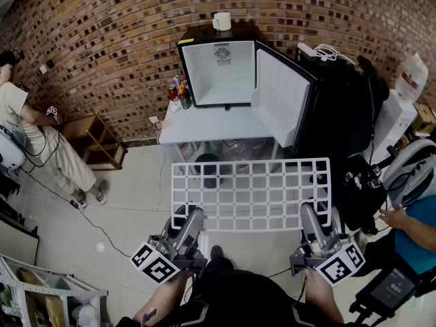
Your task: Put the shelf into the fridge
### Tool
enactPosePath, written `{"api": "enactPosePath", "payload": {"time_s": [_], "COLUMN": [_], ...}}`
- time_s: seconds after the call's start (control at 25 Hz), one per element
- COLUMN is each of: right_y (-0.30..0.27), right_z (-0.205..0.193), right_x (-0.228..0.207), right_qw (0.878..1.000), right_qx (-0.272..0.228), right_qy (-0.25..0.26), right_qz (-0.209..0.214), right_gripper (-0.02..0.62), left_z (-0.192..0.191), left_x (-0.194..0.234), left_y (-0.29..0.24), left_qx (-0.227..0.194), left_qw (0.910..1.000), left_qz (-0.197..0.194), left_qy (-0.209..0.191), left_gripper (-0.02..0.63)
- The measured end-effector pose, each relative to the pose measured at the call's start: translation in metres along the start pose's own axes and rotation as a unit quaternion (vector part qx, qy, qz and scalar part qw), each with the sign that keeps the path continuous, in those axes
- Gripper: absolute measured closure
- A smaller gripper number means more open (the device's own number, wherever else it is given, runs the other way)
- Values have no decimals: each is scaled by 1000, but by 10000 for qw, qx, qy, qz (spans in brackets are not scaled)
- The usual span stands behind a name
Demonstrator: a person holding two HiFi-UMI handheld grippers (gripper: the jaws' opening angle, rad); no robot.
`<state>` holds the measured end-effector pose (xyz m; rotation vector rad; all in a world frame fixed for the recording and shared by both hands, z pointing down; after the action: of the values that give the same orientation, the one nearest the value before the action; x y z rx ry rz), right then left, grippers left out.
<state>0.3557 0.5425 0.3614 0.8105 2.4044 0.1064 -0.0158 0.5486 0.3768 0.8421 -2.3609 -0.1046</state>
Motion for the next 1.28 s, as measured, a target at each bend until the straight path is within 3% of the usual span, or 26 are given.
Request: {"api": "enactPosePath", "payload": {"time_s": [1.0, 1.28], "right_y": [-200, -217], "right_z": [-70, -77], "right_x": [21, 20], "right_qw": [9989, 9977], "right_qx": [-48, -72], "right_qy": [192, 205], "right_qz": [-435, -648], "right_gripper": [445, 446], "left_z": [109, 111], "left_x": [198, 225], "left_y": [-47, -61], "left_qx": [337, 420], "left_qw": [9990, 9979], "left_qz": [-276, -398], "left_qy": [134, 283], "left_gripper": [463, 463]}}
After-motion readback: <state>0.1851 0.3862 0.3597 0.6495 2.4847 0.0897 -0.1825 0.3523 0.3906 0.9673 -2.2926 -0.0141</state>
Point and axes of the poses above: the fingertips, and each gripper's own axes: y backward along the fingers, x to its left, z out of its top, the point moved 10 cm from there along y, backward along the fingers, and after that the axes turned 1 degree about -y, right-handed, at the moved point
